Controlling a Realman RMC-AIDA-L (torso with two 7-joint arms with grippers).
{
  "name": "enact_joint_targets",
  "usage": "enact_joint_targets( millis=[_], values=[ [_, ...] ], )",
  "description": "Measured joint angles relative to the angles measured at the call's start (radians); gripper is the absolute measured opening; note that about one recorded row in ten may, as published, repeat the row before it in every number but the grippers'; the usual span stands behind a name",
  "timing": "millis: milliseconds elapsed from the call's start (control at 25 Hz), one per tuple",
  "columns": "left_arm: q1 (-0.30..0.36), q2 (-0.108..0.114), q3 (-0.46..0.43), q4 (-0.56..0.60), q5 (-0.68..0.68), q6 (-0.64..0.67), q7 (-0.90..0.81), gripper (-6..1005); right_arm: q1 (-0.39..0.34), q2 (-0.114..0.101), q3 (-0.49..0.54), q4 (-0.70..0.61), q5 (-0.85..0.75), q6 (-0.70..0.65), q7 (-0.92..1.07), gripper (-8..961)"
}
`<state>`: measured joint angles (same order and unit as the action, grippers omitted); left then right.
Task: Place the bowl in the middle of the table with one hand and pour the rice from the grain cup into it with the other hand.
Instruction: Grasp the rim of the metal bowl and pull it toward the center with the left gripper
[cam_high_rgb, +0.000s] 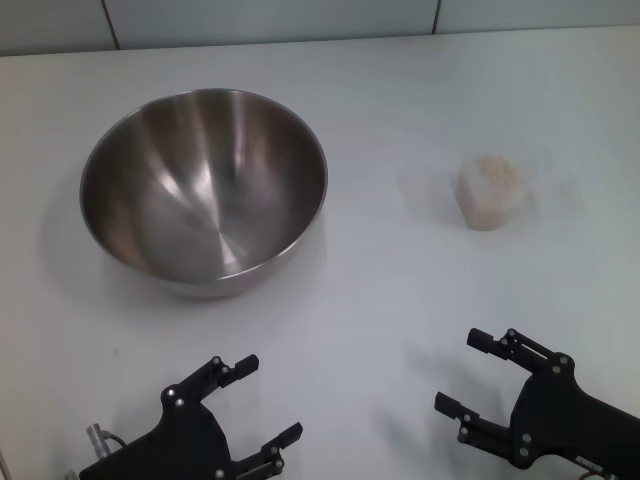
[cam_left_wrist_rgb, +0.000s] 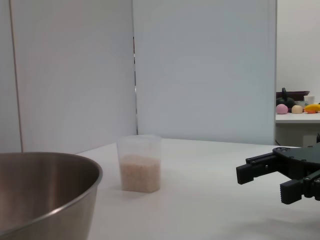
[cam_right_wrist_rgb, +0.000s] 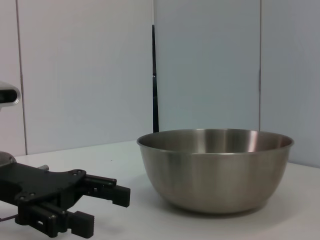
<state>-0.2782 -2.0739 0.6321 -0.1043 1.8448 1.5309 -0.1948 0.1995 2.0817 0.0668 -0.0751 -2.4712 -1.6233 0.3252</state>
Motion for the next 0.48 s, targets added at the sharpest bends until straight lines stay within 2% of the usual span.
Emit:
enact_joint_targets(
  millis=[480],
  values=[
    [0.001,0.0,-0.008,0.0,0.0,0.01,0.002,796,0.0,0.0,0.001,0.0,0.0,0.001,0.0,770]
  ],
)
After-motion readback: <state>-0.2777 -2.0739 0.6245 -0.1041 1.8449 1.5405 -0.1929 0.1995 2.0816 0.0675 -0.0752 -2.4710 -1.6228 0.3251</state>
